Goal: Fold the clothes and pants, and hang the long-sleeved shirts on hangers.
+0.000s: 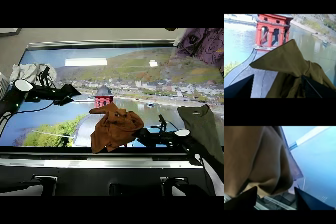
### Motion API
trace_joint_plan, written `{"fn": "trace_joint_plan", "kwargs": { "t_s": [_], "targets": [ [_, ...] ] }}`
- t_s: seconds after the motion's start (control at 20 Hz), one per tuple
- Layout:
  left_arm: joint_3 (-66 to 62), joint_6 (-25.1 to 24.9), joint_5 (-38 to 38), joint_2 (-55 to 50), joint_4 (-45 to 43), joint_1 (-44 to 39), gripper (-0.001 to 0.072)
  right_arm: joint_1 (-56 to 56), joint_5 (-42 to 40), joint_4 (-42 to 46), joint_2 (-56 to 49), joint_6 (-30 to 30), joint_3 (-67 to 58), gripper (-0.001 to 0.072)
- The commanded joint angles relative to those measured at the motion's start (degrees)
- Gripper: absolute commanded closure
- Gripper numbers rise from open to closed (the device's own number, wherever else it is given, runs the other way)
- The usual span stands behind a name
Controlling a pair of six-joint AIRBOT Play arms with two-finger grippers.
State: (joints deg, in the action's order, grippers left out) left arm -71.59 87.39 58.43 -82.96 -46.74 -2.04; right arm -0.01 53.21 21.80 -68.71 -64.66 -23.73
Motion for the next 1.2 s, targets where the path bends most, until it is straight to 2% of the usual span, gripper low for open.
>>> {"fn": "trace_joint_plan", "kwargs": {
  "t_s": [0.0, 0.05, 0.1, 0.3, 0.5, 0.75, 1.0, 1.05, 1.1, 1.15],
  "targets": [
    [0.0, 0.0, 0.1, 0.0, 0.0, 0.1, 0.0025, 0.0, -2.9, -4.6, -3.1, 4.5, 0.1, 0.0386],
    [0.0, 0.2, 0.1, -0.1, 0.0, 0.1, 0.0025, 0.0, -3.5, -4.9, -3.1, 5.5, 0.1, 0.0516],
    [0.0, 1.0, 0.1, -0.5, 0.0, 0.1, 0.0024, 0.0, -3.6, -5.1, -3.1, 5.7, 0.1, 0.0677],
    [0.4, 1.7, 1.0, -5.3, 0.3, -0.6, 0.0025, 0.0, -3.7, -4.2, -0.5, 4.2, 0.1, 0.0686],
    [1.1, 0.8, 0.0, -11.5, 4.5, -3.4, 0.0025, 0.0, -3.8, -1.9, 3.2, 0.7, 0.1, 0.0685],
    [1.0, 0.9, -3.7, -15.1, 8.0, -6.9, 0.0025, 0.0, -3.4, -1.6, 4.3, -0.4, 0.1, 0.0685],
    [1.0, 1.7, -4.1, -17.7, 8.1, -9.5, 0.0042, 0.0, -3.2, -1.6, 4.3, -0.7, 0.1, 0.0685],
    [1.0, 1.7, -4.2, -18.1, 8.3, -9.6, 0.0069, 0.0, -2.8, -1.6, 4.3, -0.7, 0.1, 0.0685],
    [1.0, 1.7, -4.3, -18.3, 8.9, -9.6, 0.0198, 0.0, -2.4, -1.6, 4.3, -0.7, 0.1, 0.0685],
    [1.0, 1.7, -4.5, -18.4, 9.5, -9.6, 0.0418, 0.0, -2.1, -1.6, 4.3, -0.7, 0.1, 0.0685]
  ]
}}
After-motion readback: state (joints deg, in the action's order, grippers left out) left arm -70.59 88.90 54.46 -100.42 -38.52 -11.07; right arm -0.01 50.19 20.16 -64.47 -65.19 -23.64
